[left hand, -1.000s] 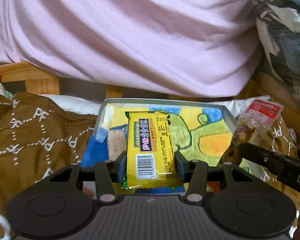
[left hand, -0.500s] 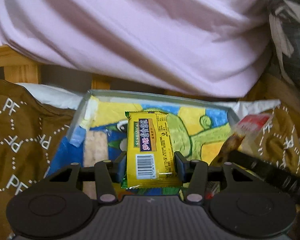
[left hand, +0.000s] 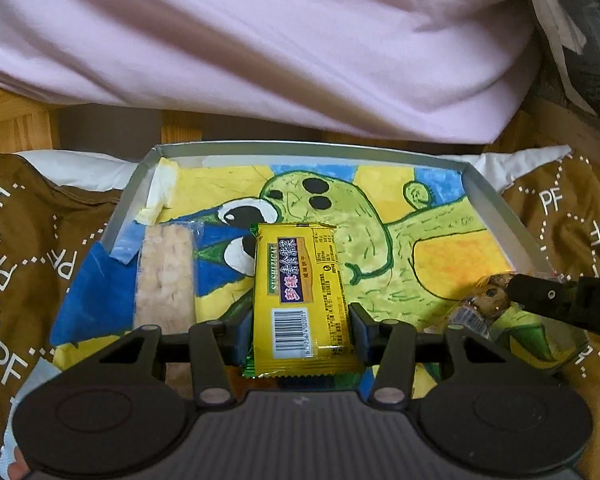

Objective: Organize snacks
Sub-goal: 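Carry the wafer bar into the tray with left tool while right tool carries the quail-egg pack there, then open both tools to release the wafer bar and quail-egg pack in the tray, then raise both tools away from the tray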

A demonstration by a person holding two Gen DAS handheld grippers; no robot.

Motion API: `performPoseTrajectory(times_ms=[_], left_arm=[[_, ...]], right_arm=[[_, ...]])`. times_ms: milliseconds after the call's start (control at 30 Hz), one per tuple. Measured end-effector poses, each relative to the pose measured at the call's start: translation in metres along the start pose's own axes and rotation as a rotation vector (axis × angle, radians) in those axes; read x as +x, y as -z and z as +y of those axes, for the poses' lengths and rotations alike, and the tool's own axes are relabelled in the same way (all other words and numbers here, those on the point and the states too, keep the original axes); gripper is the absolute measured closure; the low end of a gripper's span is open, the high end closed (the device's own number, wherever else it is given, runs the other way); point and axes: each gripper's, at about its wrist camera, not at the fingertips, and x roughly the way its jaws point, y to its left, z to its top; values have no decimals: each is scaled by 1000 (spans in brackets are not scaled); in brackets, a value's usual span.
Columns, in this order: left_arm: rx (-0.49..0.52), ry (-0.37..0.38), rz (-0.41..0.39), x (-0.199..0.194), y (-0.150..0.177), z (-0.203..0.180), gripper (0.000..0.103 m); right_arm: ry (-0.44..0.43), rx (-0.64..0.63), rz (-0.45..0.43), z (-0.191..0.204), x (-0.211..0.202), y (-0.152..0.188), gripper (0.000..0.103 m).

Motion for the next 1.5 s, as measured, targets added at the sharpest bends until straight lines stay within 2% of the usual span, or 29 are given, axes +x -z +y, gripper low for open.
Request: performPoseTrajectory(times_ms=[233,300,367,500,567,700,767,833,1100,1300,1500], left_arm=[[43,-24,23,3,1,-6,49],[49,-22,35,3,1,-7,48],[35,-20,41,1,1,-6,45],[7,-30,42,-10,-3,-3,32],[-9,-42,27,-21,-7,0,26],[-21,-95,-38,-53,-18,5,14],[-17,-120,-75,-71,-23,7,7],[-14,-147,-117,-91,-28,9,1],[-26,-230,-278,-172,-24,12,0],[-18,-261,-337,-218,-4,4,0],[-9,-301,-332,-253,27,2,0]], right_arm=[[69,-34,61,2,3,8,76],[83,-74,60,5,0,8,66],[90,-98,53,8,-6,9,43],[94,-132,29,13,-20,9,33],[94,-158,7,16,-30,9,25],[79,-207,-49,25,-53,9,15],[59,-208,-84,28,-66,9,7],[33,-211,-125,32,-81,9,4],[-54,-230,-252,46,-142,17,1],[-88,-251,-272,53,-184,36,1],[-119,-282,-273,64,-219,62,1]])
